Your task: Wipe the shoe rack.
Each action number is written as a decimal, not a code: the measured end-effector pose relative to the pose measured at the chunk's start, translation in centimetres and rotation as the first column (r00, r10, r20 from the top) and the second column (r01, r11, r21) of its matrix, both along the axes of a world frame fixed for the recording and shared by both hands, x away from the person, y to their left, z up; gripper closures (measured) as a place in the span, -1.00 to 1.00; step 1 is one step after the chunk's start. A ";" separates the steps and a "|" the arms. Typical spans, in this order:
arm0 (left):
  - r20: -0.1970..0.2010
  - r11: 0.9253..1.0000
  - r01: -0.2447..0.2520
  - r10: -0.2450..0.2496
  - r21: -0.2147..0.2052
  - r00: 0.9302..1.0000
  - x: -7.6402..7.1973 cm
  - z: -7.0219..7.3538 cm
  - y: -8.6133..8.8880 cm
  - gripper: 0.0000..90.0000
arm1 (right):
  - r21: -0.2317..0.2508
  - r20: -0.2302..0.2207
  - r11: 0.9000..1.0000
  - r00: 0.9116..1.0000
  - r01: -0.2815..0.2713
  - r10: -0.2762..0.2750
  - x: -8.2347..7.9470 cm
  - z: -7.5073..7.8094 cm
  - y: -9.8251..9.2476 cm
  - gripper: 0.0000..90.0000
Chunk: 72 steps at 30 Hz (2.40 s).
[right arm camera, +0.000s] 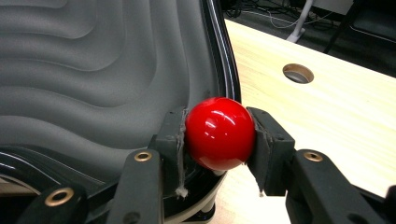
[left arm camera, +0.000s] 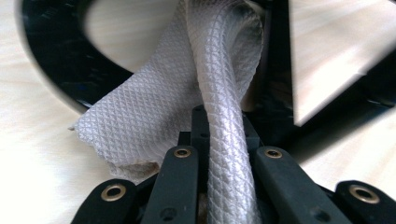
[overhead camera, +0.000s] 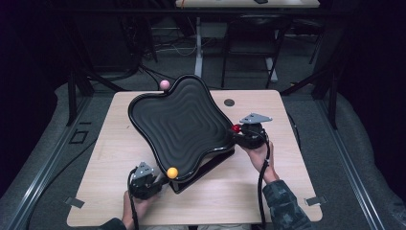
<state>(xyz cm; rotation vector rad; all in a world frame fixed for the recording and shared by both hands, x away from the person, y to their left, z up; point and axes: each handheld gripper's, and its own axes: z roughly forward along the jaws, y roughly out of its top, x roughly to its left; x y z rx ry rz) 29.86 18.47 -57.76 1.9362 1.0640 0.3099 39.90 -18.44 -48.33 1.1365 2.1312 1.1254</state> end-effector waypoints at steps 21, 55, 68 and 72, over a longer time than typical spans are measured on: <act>-0.021 0.980 -0.198 0.199 0.010 0.980 6.2 0.1 3.4 0.85 | -0.002 0.004 1.000 1.000 0.003 -0.003 0.0 0.0 0.0 0.33; -0.042 0.950 -0.312 0.313 0.028 0.949 1.9 5.6 10.3 0.84 | -0.044 -0.003 0.998 0.999 0.046 -0.046 -0.3 1.1 -0.2 0.33; -0.036 0.952 -0.304 0.306 0.031 0.952 2.3 5.7 10.1 0.84 | -0.033 0.000 0.998 0.999 0.049 -0.049 1.7 0.9 -0.3 0.33; -0.033 0.954 -0.299 0.300 0.028 0.953 2.4 5.7 10.0 0.84 | -0.052 -0.003 0.997 0.998 0.055 -0.055 2.5 1.1 -0.2 0.33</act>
